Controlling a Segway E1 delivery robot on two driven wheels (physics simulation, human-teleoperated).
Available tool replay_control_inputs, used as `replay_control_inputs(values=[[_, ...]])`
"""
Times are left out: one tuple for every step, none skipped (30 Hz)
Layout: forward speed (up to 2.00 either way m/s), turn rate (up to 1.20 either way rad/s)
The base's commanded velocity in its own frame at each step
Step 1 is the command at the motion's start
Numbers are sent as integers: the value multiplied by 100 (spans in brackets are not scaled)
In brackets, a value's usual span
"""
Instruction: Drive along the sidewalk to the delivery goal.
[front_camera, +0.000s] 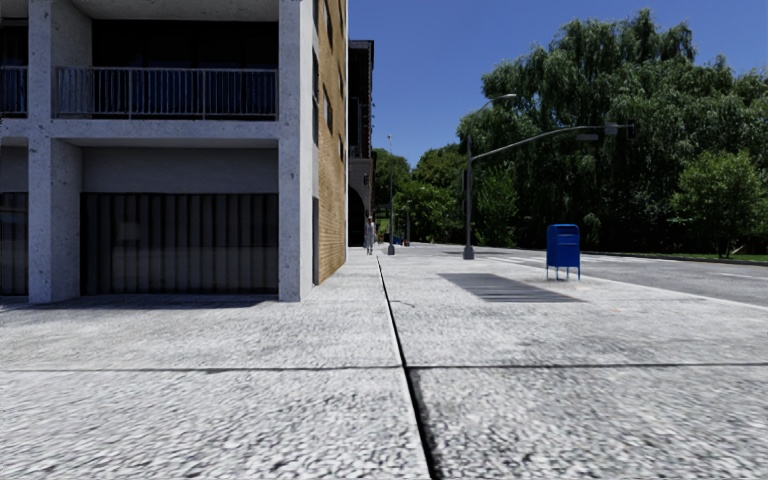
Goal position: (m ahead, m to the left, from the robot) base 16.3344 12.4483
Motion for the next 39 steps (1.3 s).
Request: replay_control_inputs(values=[[200,0],[200,0],[200,0],[200,0],[200,0],[200,0],[200,0],[200,0],[200,0],[200,0],[200,0],[200,0],[200,0],[200,0],[200,0],[200,0],[200,0],[200,0],[200,0],[200,0],[200,0],[200,0],[200,0],[200,0],[200,0],[200,0],[200,0],[200,0],[200,0],[200,0],[200,0],[200,0],[200,0],[200,0],[200,0],[200,0],[200,0],[200,0],[200,0]])
